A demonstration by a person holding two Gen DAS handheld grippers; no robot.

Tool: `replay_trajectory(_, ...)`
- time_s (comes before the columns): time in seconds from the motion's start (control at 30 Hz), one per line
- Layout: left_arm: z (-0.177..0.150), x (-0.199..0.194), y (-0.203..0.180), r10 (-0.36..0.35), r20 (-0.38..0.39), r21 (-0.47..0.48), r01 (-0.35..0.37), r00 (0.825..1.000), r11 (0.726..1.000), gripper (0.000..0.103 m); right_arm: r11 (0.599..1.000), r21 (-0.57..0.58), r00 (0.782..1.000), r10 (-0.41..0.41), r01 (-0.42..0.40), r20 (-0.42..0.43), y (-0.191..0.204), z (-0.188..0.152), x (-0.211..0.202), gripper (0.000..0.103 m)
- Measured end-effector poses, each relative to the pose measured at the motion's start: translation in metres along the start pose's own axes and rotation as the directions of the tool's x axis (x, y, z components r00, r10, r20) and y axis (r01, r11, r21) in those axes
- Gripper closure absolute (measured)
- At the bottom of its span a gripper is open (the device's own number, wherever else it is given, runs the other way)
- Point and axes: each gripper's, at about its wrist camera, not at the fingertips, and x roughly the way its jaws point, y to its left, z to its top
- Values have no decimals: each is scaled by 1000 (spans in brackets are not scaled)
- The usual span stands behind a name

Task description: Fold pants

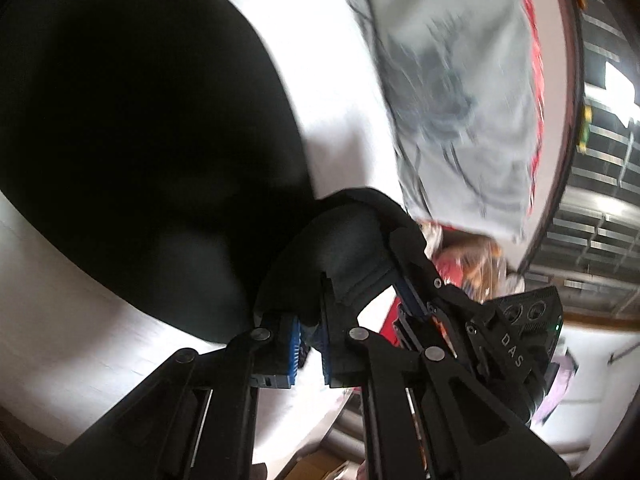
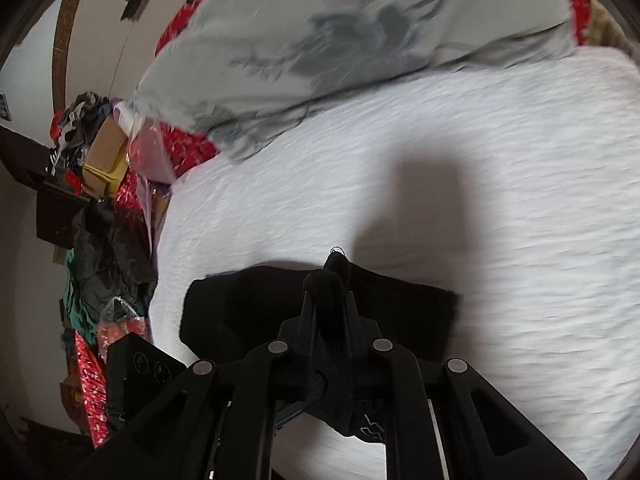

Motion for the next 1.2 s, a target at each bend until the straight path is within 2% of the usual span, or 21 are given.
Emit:
replay_trajectory(0.13, 25, -11, 27, 20, 15, -54, -19, 1000, 998, 97, 999, 24, 998, 40, -39, -47, 22, -2, 41, 88)
replay_trajectory(0.27, 39, -13, 37, 20, -18, -78, -21, 1000, 997, 96, 999, 49, 997, 23, -19, -80, 34, -7, 75, 82)
replay_trajectory(0.33, 39, -20, 32, 43, -1, -40, -43, 999, 998, 95, 999, 51, 996, 16, -11, -89, 39, -8, 79, 80)
replay_trajectory(0.47, 38, -28, 17, 94, 22, 55, -95, 995, 994, 93, 998, 35, 995, 47, -45, -85, 48, -11, 62, 77)
replay_trajectory(0.57, 33, -41, 5, 172, 105, 184, -189, 979, 965, 85, 995, 27, 995, 92, -91, -47, 49, -21, 31, 74)
replay_trajectory(0.63, 30, -48, -1, 213, 159, 264, -250, 964, 932, 70, 988, 54, 989, 145, -144, -10, 41, -35, 7, 64)
replay_trajectory(0.67, 29, -49, -3, 221, 168, 291, -262, 961, 920, 67, 982, 83, 986, 169, -169, 8, 33, -45, -2, 58)
replay_trajectory(0.7, 29, -49, -3, 217, 167, 300, -259, 962, 918, 65, 974, 111, 980, 198, -199, 25, 26, -54, -9, 56)
replay_trajectory(0.77, 29, -44, -3, 208, 149, 306, -245, 967, 920, 65, 948, 180, 964, 257, -264, 61, 10, -74, -16, 54)
replay_trajectory(0.83, 29, -39, -5, 188, 126, 315, -219, 974, 924, 65, 903, 281, 945, 316, -325, 78, -9, -92, -10, 50)
replay_trajectory(0.9, 24, -40, -10, 168, 117, 335, -198, 979, 921, 65, 840, 397, 925, 371, -370, 77, -25, -107, 9, 50)
replay_trajectory(0.97, 18, -48, -15, 149, 135, 381, -190, 980, 905, 62, 778, 483, 904, 420, -402, 76, -33, -117, 28, 50)
replay_trajectory(1.03, 14, -51, -26, 194, 194, 430, -261, 962, 864, 49, 736, 523, 890, 444, -430, 108, -35, -119, 37, 49)
replay_trajectory(1.1, 13, -55, -31, 204, 233, 460, -292, 951, 838, 44, 718, 558, 896, 430, -416, 114, -36, -119, 47, 47)
replay_trajectory(1.13, 15, -56, -32, 217, 245, 467, -311, 945, 827, 38, 708, 572, 896, 428, -414, 119, -36, -120, 50, 47)
replay_trajectory(1.2, 20, -52, -32, 248, 253, 474, -343, 935, 811, 36, 691, 595, 898, 419, -411, 134, -37, -120, 55, 46)
